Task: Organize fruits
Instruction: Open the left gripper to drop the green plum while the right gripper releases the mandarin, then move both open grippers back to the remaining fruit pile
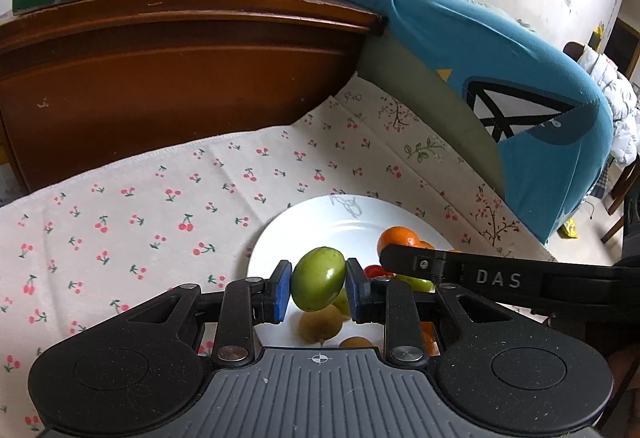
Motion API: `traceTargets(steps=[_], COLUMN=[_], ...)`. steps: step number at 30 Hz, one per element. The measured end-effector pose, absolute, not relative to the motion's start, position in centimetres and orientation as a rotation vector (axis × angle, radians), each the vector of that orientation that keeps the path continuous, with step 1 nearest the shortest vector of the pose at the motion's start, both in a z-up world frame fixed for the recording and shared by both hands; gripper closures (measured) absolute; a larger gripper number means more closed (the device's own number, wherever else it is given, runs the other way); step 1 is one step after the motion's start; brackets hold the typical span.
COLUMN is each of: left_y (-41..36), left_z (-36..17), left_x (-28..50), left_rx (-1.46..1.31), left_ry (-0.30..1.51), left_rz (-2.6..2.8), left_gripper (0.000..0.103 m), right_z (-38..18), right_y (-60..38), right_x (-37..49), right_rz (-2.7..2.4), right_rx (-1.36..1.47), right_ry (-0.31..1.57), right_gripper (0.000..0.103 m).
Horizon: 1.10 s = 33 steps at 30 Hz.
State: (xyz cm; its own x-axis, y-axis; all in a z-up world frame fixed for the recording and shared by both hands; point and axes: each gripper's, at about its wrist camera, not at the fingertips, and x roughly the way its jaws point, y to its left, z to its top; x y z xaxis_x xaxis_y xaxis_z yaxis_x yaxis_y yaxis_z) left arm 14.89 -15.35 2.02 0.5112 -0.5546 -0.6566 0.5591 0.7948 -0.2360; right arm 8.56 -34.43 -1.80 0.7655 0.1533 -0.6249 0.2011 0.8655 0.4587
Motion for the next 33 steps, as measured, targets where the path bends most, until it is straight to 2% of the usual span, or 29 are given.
traceTargets(steps=[11,16,20,24,30,33], left_y=[-16.1,-15.6,-14.7,-13.4,-10.6,-9.0], left_z=[2.3,3.5,4.8,6.1,6.8,6.5], left_x=[14.5,14.0,13.7,12.9,11.2,10.7], left_rx=[0.002,0.001,-0.006,0.009,0.027,0.008], left_ry=[0.775,0.737,0.723,0.701,0.693,0.720], left_rz=[-0.684,-0.663,-0.652,-0.625,-0.553,-0.517], left_gripper=[0.074,0.056,0.055,0.042,0.035,0.035], right_z=[-1.5,-0.7,0.0,0.6,1.3,1.4], right_y=[-34.7,-34.5,-34.5,-34.1,-32.2,-31.0], right_x=[8.4,7.9,7.2,6.3,4.8,4.0], right_rz=[-0.043,-0.052,-0.043,-0.034,0.000,0.032], right_rx=[0.562,0.540,0.553,0.551,0.516,0.499], right_ry=[0.692,0.670,0.652,0.641,0.635,0.637], right_gripper=[0.074,0.074,0.074,0.073,0.072,0.072])
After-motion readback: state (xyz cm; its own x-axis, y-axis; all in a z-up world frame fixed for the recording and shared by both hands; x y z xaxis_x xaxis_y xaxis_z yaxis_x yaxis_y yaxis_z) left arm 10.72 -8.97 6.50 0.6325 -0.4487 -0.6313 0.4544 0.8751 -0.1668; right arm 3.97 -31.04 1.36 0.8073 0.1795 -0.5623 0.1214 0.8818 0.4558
